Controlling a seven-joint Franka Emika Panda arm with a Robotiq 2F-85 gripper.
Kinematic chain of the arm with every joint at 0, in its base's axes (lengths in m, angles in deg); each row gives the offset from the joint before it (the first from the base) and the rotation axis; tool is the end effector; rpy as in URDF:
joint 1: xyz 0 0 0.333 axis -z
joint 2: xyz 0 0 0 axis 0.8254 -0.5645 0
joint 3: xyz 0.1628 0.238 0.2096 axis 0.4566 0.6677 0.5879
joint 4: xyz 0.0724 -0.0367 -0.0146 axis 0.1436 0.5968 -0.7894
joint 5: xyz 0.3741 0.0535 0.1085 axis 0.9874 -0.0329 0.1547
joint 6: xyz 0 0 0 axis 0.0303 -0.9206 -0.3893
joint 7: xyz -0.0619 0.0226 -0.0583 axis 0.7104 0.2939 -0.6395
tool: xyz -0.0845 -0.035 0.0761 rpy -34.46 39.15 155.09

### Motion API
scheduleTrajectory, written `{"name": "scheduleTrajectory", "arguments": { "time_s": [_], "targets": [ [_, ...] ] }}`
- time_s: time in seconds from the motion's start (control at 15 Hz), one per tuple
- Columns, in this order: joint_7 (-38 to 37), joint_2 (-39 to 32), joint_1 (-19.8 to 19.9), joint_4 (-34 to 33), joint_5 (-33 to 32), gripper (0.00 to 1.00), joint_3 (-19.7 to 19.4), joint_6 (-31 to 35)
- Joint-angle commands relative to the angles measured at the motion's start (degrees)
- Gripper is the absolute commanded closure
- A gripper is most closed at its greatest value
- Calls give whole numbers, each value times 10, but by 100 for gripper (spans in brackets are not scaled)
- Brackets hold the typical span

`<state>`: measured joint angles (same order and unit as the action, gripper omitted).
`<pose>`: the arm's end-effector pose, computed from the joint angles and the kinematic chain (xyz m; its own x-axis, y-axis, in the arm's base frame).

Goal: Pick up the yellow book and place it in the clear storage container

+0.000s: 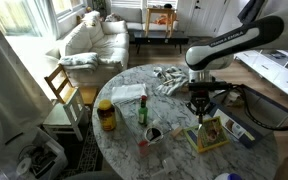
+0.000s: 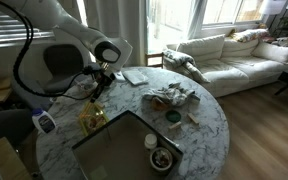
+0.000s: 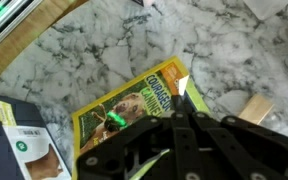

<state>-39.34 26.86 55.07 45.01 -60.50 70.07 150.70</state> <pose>0.5901 -0.0354 0.2794 0.5126 -0.6681 -0.5393 -0.6960 -0.6911 0.1947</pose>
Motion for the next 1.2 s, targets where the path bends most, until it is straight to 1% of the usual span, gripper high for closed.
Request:
{"name": "scheduleTrajectory", "arguments": {
  "time_s": [0.0, 0.27, 0.33, 0.4, 0.47, 0.67, 0.93, 1.13],
  "targets": [
    [0, 64, -6, 36, -45, 100, -3, 23],
    [9, 107, -3, 41, -91, 100, 0, 19],
    [12, 103, 1, 40, -97, 100, 1, 8],
    [-2, 97, 2, 50, -105, 100, -2, 19],
    [1, 90, 5, 18, -86, 99, 5, 3],
    [1, 88, 7, 33, -95, 99, 4, 5],
    [1, 88, 7, 34, -96, 100, 3, 6],
    [38, 95, -6, 1, -143, 100, 13, -10]
  ]
}}
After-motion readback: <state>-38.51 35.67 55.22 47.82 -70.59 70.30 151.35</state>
